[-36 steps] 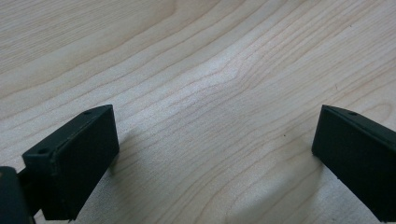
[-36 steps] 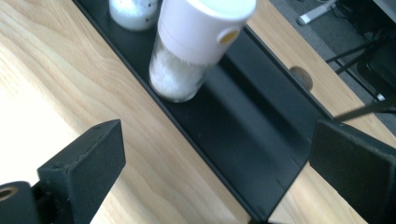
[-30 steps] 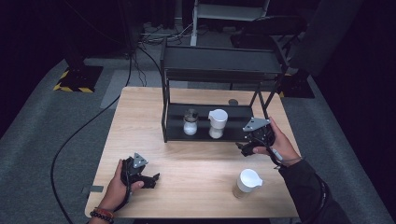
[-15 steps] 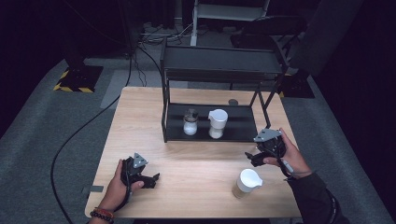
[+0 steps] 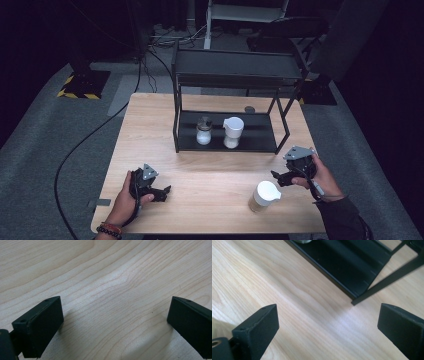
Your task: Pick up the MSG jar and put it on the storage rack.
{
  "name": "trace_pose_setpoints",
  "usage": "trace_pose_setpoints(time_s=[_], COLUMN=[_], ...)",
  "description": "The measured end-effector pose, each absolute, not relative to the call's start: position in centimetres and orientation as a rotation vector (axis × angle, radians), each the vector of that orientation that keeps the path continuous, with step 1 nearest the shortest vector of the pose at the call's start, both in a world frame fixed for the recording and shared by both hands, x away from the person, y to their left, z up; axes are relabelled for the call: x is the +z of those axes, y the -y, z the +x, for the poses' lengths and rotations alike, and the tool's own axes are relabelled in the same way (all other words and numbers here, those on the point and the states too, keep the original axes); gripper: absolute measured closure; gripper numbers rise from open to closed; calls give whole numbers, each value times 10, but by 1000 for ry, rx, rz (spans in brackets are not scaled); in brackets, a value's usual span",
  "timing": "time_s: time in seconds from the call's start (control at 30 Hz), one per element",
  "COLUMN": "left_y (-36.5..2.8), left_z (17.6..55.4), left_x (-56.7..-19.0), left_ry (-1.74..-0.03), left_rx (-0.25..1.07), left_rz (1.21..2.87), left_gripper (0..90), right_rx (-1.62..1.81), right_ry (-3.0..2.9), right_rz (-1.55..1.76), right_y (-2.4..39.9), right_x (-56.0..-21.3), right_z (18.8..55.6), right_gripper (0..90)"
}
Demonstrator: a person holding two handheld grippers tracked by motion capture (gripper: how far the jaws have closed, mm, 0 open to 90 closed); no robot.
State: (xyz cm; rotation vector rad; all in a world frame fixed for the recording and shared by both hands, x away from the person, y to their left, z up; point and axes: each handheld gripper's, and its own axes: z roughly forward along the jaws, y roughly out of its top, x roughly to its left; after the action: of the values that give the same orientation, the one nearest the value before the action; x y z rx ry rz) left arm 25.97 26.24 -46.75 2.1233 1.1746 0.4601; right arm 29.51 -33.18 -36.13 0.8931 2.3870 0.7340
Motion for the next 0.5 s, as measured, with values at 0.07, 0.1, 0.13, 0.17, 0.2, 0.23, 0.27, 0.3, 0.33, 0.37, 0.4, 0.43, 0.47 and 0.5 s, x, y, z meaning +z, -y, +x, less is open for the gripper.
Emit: trace_pose_setpoints(time_s=[0.07,0.1,0.13,0.17,0.2,0.23,0.27,0.3,0.33,0.37,0.4,0.43,0.47,0.5], left_y=[-262,-262,-262,-262,-262,-262,-262,-262,-262,-262,-262,-262,-262,-262], left_z=[260,260,260,260,260,260,260,260,260,260,260,260,260,260], left_x=[-468,-468,-468,-468,-468,-468,-468,-468,-468,-468,-468,-468,-468,-468], left_ry=[-1175,-1173,-1173,-1175,-1173,-1174,-1173,-1174,-1173,-1174,-1174,-1173,-1175,-1175], left_rx=[460,461,461,460,461,461,461,460,461,460,460,461,460,460], left_rz=[2123,2123,2123,2123,2123,2123,2123,2123,2123,2123,2123,2123,2123,2123], left_gripper=[5,5,5,5,5,5,5,5,5,5,5,5,5,5], right_rx=[738,738,733,726,719,715,710,706,701,699,699,695,696,698], right_ry=[-2387,-2388,-2392,-2397,-2400,-2404,-2407,-2409,-2411,-2413,-2415,-2415,-2412,-2409], right_rz=[907,919,929,930,933,940,946,949,958,966,973,980,989,996], right_y=[336,338,339,340,342,343,344,345,346,348,349,351,352,354], right_x=[-365,-367,-368,-370,-372,-375,-377,-379,-381,-383,-385,-387,-389,-391], right_z=[293,292,291,290,289,289,288,288,287,287,286,285,284,283], right_gripper=[35,36,36,35,35,36,35,36,35,35,35,36,36,36])
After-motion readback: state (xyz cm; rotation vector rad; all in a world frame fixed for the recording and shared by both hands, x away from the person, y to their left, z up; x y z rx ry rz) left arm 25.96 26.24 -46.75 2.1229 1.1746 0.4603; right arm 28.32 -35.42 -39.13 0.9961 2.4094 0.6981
